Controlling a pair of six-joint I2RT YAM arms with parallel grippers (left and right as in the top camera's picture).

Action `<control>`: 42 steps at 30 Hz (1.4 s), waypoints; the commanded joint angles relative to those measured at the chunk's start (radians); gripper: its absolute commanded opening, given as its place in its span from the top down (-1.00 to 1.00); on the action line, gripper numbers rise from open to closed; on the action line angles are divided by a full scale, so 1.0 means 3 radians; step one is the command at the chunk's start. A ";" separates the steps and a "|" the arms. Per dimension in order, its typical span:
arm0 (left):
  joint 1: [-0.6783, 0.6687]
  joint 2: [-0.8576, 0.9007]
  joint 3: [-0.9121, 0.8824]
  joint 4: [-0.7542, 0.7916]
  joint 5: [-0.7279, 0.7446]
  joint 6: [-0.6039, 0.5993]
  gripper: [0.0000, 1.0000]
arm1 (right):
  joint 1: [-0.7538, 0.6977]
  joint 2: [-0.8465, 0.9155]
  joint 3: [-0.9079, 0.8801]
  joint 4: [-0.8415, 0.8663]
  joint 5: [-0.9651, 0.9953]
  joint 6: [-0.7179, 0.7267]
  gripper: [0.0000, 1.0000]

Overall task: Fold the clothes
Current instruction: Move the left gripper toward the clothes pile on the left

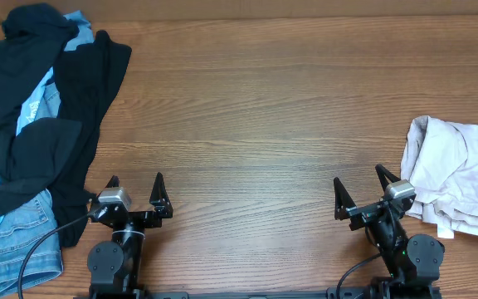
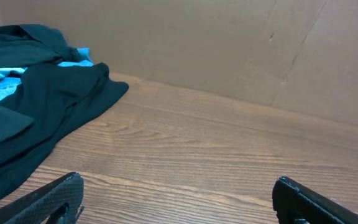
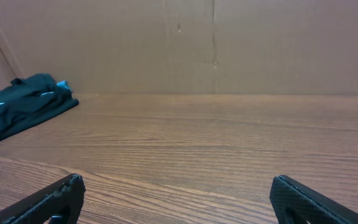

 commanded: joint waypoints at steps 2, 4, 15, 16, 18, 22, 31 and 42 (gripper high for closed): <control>-0.0017 -0.0032 -0.0011 0.0003 0.0038 0.0005 -1.00 | 0.0017 -0.0031 0.0013 0.0015 -0.0017 0.0003 -1.00; -0.0017 -0.0032 -0.0013 0.0003 0.0038 0.0005 -1.00 | 0.0017 -0.0031 0.0013 0.0015 -0.0017 0.0003 -1.00; -0.0017 -0.0032 -0.0011 0.0003 0.0038 0.0005 -1.00 | 0.0017 -0.0031 0.0013 0.0015 -0.0017 0.0003 -1.00; -0.0017 -0.0032 -0.0011 0.0003 0.0038 0.0005 -1.00 | 0.0017 -0.0031 0.0013 0.0015 -0.0017 0.0003 -1.00; -0.0017 -0.0032 -0.0011 0.0003 0.0038 0.0005 -1.00 | 0.0017 -0.0031 0.0013 0.0015 -0.0017 0.0003 -1.00; -0.0017 -0.0032 -0.0013 0.0003 0.0038 0.0005 -1.00 | 0.0017 -0.0031 0.0013 0.0015 -0.0017 0.0003 -1.00; -0.0017 -0.0032 -0.0011 0.0003 0.0038 0.0005 -1.00 | 0.0017 -0.0031 0.0013 0.0015 -0.0017 0.0003 -1.00; -0.0018 -0.0032 -0.0011 0.0004 0.0013 -0.0046 -1.00 | 0.0017 -0.0031 0.0014 0.0020 -0.0019 0.0449 -1.00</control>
